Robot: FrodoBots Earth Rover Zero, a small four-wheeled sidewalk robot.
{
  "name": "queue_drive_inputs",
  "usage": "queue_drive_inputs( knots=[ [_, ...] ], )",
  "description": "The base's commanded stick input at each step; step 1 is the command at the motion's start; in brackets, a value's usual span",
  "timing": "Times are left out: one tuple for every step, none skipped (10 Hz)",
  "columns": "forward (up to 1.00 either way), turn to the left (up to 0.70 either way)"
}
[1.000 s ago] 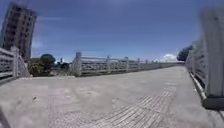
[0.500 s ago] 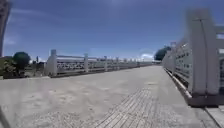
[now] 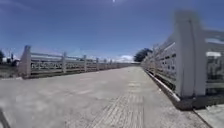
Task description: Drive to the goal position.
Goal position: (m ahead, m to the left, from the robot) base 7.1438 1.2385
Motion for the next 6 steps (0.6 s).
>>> queue_drive_inputs(
  knots=[
    [0.69, -0.15],
    [0.48, -0.26],
    [0.45, -0.27],
    [0.45, -0.27],
    [0.67, -0.15],
    [0.51, -0.24]
  ],
)
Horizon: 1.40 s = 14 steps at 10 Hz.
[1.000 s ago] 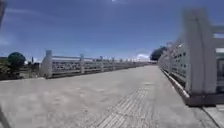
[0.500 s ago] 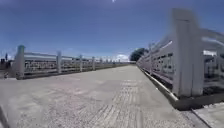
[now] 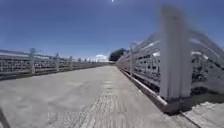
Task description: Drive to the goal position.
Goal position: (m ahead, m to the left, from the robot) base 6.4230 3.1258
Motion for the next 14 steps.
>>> queue_drive_inputs(
  knots=[
    [0.45, -0.27],
    [0.45, -0.27],
    [0.45, -0.2],
    [0.45, 0.0],
    [0.45, 0.0],
    [0.45, 0.0],
    [0.45, 0.21],
    [0.45, 0.27],
    [0.43, 0.28],
    [0.15, 0.39],
    [-0.35, 0.1],
    [-0.45, 0.0],
    [-0.45, 0.0],
    [-0.45, 0.0]
  ],
)
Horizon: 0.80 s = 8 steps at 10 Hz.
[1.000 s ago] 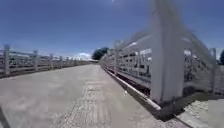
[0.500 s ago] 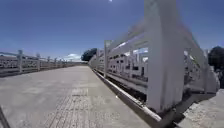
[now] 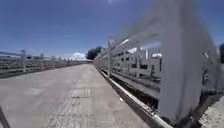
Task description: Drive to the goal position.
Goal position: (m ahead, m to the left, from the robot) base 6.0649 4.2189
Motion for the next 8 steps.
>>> queue_drive_inputs(
  knots=[
    [-0.45, 0.0],
    [-0.39, 0.0],
    [-0.15, 0.11],
    [0.0, 0.28],
    [0.0, 0.45],
    [0.0, 0.45],
    [0.0, 0.45],
    [0.0, 0.45]
  ],
)
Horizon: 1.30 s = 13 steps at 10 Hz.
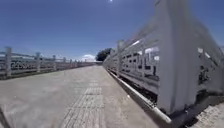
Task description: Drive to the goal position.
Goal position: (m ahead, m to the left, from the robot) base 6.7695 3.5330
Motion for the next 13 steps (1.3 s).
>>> queue_drive_inputs(
  knots=[
    [0.0, 0.0],
    [0.0, 0.0],
    [0.0, 0.0],
    [0.0, 0.04],
    [0.0, 0.45],
    [0.0, 0.45],
    [0.09, 0.36],
    [0.45, 0.0],
    [0.45, 0.0],
    [0.45, 0.0],
    [0.45, 0.0],
    [0.45, 0.0],
    [0.45, 0.0]
  ],
)
